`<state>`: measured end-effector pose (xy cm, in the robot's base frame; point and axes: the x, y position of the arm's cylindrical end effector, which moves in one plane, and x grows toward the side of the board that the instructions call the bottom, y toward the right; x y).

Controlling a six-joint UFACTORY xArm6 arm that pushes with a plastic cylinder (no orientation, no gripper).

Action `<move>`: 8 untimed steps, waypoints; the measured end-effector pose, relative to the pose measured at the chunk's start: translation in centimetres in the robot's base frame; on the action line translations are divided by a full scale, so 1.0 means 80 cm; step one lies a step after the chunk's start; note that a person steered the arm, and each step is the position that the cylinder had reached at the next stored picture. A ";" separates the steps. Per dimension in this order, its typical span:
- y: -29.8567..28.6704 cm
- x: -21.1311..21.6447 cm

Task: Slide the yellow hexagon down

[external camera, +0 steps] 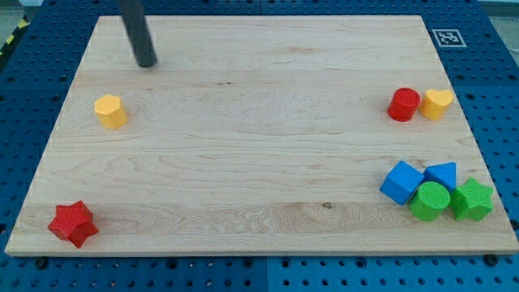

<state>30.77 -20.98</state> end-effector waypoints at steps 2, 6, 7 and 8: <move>-0.019 0.100; -0.017 0.178; -0.015 0.190; 0.016 0.190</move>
<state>45.95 -19.70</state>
